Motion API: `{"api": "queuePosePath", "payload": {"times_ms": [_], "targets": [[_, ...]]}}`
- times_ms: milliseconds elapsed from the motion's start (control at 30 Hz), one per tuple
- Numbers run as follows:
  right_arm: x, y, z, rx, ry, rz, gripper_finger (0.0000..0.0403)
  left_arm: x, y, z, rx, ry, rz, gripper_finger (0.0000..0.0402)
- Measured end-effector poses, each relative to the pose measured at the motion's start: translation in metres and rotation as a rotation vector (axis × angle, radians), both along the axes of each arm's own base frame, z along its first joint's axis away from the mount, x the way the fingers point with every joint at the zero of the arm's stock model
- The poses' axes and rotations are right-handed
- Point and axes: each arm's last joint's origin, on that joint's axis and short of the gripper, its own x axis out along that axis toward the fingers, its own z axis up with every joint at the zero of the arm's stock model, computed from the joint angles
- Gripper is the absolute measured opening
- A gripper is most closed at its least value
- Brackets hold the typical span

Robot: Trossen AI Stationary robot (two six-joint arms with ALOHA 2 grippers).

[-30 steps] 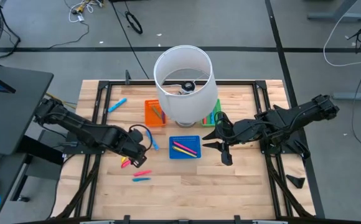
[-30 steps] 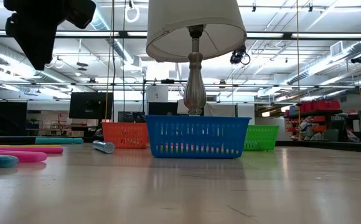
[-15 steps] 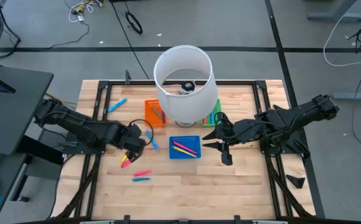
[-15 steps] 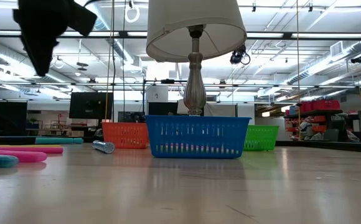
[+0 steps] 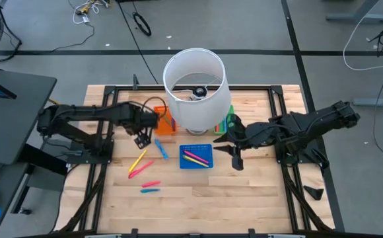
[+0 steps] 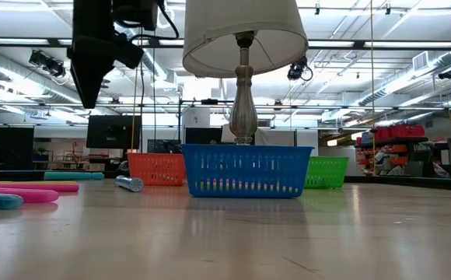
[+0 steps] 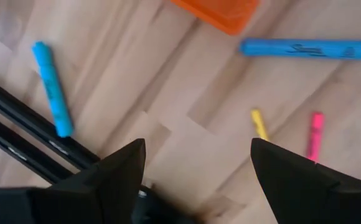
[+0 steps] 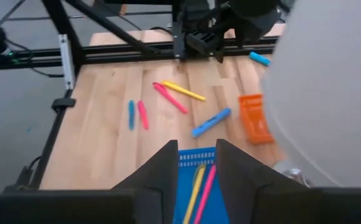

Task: Pick & Place Markers
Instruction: Put the top blue large highlighter pen into the green bin

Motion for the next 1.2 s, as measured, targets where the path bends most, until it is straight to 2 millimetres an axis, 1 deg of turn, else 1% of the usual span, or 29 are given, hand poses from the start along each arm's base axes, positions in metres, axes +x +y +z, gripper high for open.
{"api": "queuePosePath", "payload": {"times_ms": [100, 233, 467, 667, 833, 967, 1067, 1200], "targets": [[0.001, -0.005, 0.000, 0.006, 0.000, -0.025, 0.0110, -0.005, 0.014, 0.000, 0.003, -0.002, -0.011, 0.0298], [0.003, -0.012, 0.000, -0.001, -0.002, -0.044, 0.0110, -0.020, 0.032, -0.006, -0.008, -0.013, 0.013, 0.0298], [0.005, -0.022, 0.000, -0.003, -0.003, -0.083, 0.0110, -0.043, 0.064, -0.024, -0.048, -0.037, 0.055, 0.0298], [0.007, -0.029, 0.000, -0.004, -0.002, -0.110, 0.0110, -0.064, 0.096, -0.039, -0.052, -0.065, 0.165, 0.0298], [0.007, -0.034, 0.000, -0.004, -0.002, -0.129, 0.0110, -0.081, 0.119, -0.041, -0.016, -0.091, 0.230, 0.0298], [0.008, -0.038, 0.000, -0.004, -0.002, -0.144, 0.0110, -0.093, 0.131, -0.041, -0.015, -0.104, 0.251, 0.0298], [0.009, -0.042, -0.001, -0.005, 0.001, -0.157, 0.0110, -0.098, 0.138, -0.046, -0.030, -0.084, 0.282, 0.0298], [0.012, -0.045, -0.002, -0.006, 0.006, -0.170, 0.0110, -0.096, 0.147, -0.052, -0.054, -0.069, 0.293, 0.0298]]}}
